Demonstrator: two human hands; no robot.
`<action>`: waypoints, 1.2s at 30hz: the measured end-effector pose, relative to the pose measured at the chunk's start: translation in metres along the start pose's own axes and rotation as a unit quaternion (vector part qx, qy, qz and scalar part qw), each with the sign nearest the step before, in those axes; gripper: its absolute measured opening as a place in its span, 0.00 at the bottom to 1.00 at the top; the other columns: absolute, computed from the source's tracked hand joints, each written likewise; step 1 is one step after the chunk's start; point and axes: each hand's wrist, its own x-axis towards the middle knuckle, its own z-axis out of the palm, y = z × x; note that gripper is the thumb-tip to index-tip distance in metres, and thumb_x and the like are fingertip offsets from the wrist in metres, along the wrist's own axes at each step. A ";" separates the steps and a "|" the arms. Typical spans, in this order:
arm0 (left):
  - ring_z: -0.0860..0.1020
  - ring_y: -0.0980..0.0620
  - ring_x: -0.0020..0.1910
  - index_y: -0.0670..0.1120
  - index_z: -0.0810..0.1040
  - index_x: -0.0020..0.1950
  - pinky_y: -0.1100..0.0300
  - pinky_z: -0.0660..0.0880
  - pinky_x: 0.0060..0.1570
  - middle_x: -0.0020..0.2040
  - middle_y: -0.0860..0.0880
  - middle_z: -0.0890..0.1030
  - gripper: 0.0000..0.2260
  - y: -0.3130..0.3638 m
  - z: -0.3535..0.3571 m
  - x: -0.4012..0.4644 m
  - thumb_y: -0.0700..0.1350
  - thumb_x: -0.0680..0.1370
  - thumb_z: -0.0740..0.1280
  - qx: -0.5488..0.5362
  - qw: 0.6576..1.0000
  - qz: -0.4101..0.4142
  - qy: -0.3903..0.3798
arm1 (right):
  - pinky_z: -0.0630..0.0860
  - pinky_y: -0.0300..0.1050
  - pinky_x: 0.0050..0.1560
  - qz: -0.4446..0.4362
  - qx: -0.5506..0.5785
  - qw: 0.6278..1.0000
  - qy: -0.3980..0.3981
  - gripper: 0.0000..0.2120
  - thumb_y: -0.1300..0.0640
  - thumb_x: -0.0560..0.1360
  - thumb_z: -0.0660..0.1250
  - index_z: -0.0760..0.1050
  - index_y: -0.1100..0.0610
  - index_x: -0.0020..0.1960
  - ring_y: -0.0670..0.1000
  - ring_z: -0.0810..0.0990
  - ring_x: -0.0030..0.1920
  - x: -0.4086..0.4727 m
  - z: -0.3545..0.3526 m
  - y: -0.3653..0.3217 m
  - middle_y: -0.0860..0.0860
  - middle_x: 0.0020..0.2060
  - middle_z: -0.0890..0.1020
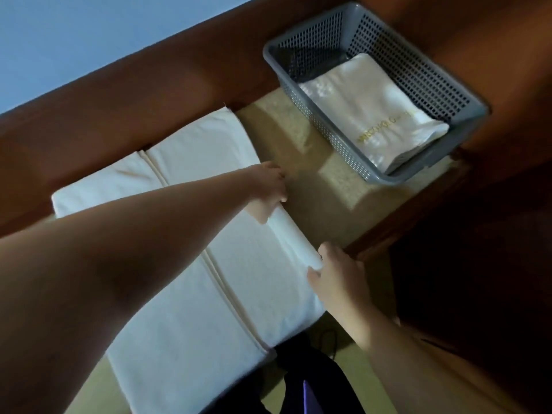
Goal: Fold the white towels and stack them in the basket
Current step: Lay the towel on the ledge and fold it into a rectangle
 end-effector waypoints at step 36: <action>0.74 0.37 0.59 0.59 0.74 0.71 0.44 0.78 0.49 0.58 0.43 0.74 0.17 -0.057 0.276 -0.274 0.47 0.84 0.58 -0.216 0.902 -0.366 0.072 | 0.67 0.46 0.40 -0.230 -0.025 0.963 -0.139 0.08 0.50 0.83 0.62 0.65 0.50 0.56 0.54 0.78 0.45 -0.176 0.119 -0.159 0.48 0.49 0.76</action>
